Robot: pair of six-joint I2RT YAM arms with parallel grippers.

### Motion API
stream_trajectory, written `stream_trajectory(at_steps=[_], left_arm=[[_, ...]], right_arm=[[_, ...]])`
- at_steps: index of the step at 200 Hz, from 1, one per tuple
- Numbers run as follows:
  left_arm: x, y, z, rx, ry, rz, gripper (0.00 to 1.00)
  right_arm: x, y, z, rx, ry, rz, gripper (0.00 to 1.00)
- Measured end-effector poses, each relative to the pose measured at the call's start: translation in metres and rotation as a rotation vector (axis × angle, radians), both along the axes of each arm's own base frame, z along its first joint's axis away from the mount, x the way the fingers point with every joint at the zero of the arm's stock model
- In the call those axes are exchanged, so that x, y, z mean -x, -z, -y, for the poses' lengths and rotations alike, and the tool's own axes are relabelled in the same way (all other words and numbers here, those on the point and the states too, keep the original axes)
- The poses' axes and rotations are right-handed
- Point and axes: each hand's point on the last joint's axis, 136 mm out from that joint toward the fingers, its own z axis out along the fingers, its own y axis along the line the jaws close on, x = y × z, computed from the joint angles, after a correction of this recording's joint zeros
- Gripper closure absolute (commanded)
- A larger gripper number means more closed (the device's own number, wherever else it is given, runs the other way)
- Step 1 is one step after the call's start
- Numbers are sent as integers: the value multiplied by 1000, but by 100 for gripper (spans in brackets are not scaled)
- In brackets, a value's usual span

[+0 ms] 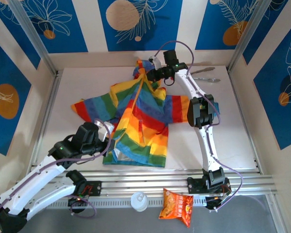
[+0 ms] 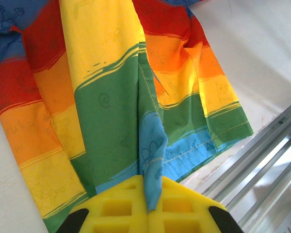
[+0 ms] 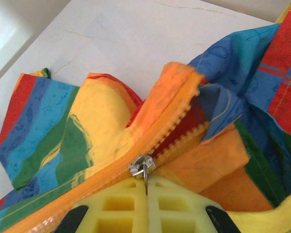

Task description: Zip up the jacket

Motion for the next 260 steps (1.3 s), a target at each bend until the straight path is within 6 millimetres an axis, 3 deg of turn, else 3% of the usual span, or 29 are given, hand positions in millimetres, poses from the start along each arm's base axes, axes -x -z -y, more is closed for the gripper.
stream_trajectory(at_steps=[61,90,170,223,260], left_arm=[[-1,4,-1,-8,-5,-2,100],[-6,5,0,-11,-19,9,100],[-25,36,6,-49,-53,-5,100],[-45,54,7,-62,-96,-20,100],[-51,72,9,-74,-107,-52,98]], right_arm=[[-26,3,21,-20,78,5,100],[-32,1,21,-35,86,16,100],[-54,14,20,-55,114,53,100],[-66,23,35,-65,160,44,100],[-69,24,39,-42,179,57,83]])
